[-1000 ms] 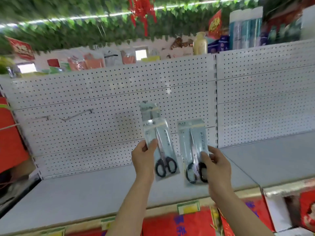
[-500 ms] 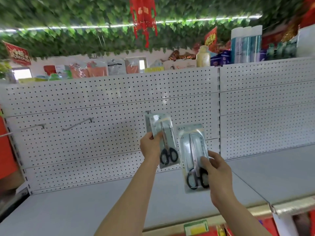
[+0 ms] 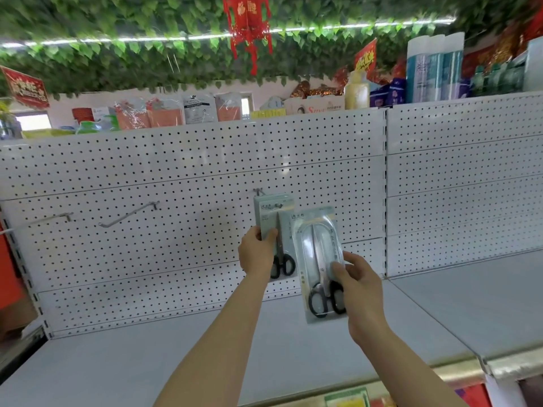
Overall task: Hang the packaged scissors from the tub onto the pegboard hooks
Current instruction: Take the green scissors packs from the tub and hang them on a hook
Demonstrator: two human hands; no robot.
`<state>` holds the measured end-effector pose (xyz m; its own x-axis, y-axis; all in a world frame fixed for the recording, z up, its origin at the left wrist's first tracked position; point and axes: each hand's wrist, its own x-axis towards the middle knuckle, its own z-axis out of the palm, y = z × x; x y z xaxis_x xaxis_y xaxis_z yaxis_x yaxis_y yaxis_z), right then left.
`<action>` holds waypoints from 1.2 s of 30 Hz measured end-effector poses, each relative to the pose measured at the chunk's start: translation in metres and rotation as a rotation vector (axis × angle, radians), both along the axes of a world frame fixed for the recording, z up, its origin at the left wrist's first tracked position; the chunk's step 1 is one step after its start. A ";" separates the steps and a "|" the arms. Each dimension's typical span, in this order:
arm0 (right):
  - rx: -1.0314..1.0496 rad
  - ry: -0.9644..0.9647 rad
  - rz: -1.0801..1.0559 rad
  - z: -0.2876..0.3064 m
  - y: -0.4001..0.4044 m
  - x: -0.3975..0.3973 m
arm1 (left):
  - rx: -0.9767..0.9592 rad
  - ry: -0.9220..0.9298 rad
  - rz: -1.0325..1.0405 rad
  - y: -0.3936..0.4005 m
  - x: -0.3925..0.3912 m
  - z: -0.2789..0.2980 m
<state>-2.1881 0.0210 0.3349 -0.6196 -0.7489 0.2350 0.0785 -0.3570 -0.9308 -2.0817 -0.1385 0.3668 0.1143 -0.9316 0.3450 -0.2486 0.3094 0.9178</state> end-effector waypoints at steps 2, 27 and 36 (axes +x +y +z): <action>-0.002 -0.002 0.010 0.005 -0.006 0.005 | -0.019 0.000 0.013 0.001 0.005 0.004; 0.044 0.004 0.044 0.007 -0.085 0.023 | -0.590 -0.552 0.017 0.004 0.009 0.033; 0.145 0.185 0.002 0.006 -0.116 0.014 | -0.597 -0.621 0.054 -0.018 0.007 0.029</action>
